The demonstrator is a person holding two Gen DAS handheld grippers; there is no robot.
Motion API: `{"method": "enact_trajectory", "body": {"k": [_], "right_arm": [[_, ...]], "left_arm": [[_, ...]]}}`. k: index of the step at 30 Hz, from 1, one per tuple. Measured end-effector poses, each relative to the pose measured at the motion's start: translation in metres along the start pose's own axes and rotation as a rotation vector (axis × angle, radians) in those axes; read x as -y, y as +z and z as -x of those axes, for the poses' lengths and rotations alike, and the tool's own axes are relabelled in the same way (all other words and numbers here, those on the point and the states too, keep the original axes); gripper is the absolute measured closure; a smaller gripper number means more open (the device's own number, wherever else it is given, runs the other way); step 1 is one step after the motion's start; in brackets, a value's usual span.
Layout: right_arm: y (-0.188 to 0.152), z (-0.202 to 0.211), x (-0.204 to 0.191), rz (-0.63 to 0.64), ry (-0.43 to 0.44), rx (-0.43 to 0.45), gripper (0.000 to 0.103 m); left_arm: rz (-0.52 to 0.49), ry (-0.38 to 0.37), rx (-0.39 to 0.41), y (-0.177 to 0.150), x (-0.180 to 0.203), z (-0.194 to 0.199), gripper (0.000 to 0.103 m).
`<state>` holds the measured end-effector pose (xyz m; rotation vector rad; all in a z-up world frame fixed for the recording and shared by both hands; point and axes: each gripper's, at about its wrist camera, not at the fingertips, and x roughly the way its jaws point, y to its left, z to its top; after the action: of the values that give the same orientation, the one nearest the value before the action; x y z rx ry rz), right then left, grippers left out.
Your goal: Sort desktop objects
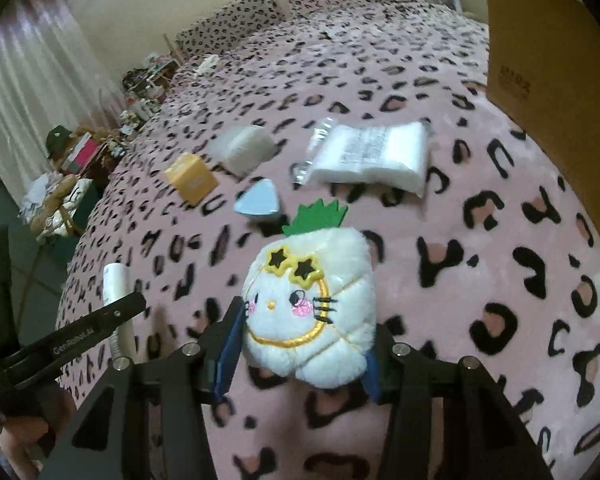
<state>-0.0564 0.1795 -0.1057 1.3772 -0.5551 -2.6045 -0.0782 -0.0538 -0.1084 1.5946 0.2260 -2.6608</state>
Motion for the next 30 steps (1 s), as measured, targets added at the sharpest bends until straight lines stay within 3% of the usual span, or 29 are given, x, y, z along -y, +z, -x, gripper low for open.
{"method": "enact_trajectory", "body": {"k": [15,30], "right_arm": [[0.002,0.078,-0.041,0.084,0.036,0.096,0.053],[-0.011,0.116,-0.047,0.115,0.027,0.124,0.053]], "left_arm": [[-0.072,-0.002,0.076,-0.009,0.019,0.068,0.067],[-0.118,0.009,0.125,-0.021,0.034,0.118,0.067]]}}
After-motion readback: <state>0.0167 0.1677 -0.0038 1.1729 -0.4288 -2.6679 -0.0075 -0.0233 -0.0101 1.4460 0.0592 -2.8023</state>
